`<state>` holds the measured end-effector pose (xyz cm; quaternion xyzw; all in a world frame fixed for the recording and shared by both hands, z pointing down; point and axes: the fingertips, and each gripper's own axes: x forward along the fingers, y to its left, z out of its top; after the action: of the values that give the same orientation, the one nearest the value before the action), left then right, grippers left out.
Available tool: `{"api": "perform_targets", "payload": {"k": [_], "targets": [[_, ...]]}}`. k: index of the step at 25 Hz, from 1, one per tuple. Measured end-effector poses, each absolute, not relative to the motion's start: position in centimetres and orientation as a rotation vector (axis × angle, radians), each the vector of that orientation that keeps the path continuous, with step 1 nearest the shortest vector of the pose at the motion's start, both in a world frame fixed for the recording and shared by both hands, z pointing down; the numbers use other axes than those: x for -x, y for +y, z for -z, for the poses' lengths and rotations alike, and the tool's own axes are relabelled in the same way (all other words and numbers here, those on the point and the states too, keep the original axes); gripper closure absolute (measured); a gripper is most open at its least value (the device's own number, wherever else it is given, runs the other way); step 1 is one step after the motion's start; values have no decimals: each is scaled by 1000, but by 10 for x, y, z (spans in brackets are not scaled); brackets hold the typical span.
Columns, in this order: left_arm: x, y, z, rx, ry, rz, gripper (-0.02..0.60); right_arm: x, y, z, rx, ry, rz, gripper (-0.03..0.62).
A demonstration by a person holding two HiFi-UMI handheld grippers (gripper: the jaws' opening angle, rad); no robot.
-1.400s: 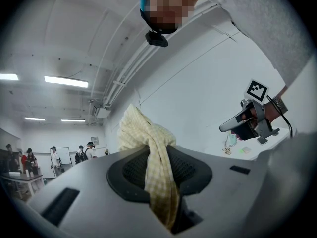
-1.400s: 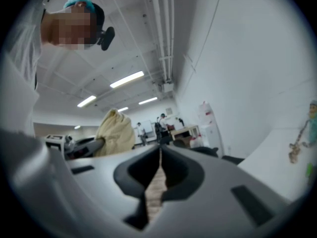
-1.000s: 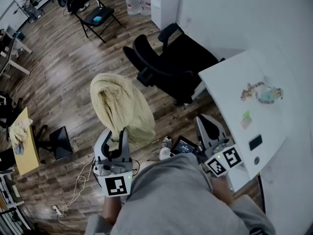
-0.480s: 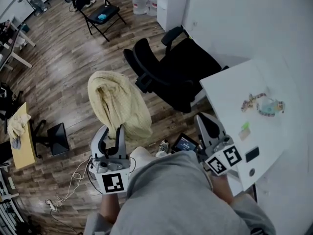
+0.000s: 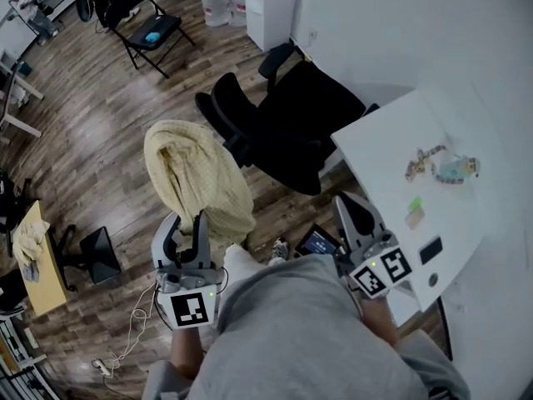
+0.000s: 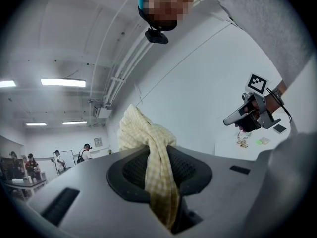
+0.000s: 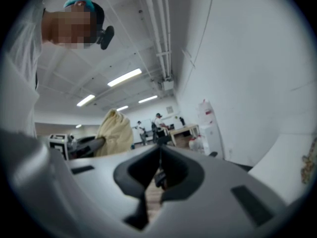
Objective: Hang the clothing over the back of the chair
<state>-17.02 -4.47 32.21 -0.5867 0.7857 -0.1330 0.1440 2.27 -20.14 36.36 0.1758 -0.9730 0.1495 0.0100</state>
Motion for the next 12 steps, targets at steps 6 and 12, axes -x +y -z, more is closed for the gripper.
{"api": "perform_targets", "payload": {"k": [6,12], "targets": [[187,-63,-320,1762,2206,379,460,-5,-202,-361,-595,-3027,-456,559],[203,-79,-318,1836,2144,361,460,10,-204,-359,-664,-3007,-460,559]]}}
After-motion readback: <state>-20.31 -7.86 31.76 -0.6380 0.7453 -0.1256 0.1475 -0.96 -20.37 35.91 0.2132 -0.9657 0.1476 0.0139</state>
